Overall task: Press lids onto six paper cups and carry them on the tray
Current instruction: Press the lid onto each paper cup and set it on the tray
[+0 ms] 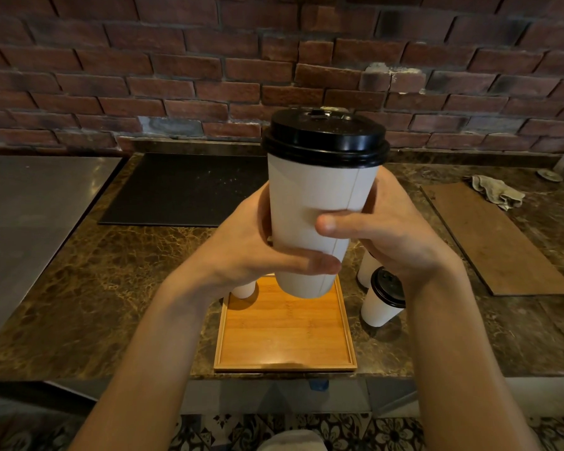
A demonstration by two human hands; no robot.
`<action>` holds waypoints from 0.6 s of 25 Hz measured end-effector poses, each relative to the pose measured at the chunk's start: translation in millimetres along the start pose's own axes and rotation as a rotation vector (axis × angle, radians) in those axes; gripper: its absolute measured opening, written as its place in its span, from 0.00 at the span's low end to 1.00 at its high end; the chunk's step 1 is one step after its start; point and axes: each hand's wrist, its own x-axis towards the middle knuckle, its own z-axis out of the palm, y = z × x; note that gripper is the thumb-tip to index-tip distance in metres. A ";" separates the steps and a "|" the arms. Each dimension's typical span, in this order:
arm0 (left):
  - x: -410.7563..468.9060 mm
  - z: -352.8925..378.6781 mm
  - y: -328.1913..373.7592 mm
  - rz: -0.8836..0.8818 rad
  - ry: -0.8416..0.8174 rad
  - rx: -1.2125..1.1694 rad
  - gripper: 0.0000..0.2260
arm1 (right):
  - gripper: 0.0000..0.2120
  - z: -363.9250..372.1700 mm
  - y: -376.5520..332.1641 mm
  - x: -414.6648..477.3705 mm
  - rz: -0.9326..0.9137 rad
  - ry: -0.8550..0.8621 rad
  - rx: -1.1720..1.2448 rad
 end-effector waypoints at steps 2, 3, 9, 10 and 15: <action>0.4 0.4 0.3 0.005 0.016 0.010 0.35 | 0.30 0.8 -2.6 -1.1 -0.004 0.014 -0.012; 0.6 0.5 0.5 0.008 0.031 0.010 0.35 | 0.30 1.6 -3.7 -1.9 -0.007 0.025 -0.019; 0.9 -0.5 -1.9 0.039 0.179 -0.019 0.32 | 0.35 5.6 -8.8 -4.8 -0.017 0.188 -0.170; 1.2 -0.9 -2.9 0.036 0.197 -0.017 0.33 | 0.39 6.7 -9.1 -5.2 -0.006 0.217 -0.206; 3.7 -2.9 -10.4 0.012 0.307 0.021 0.33 | 0.47 19.4 -10.5 -6.9 0.084 0.344 -0.377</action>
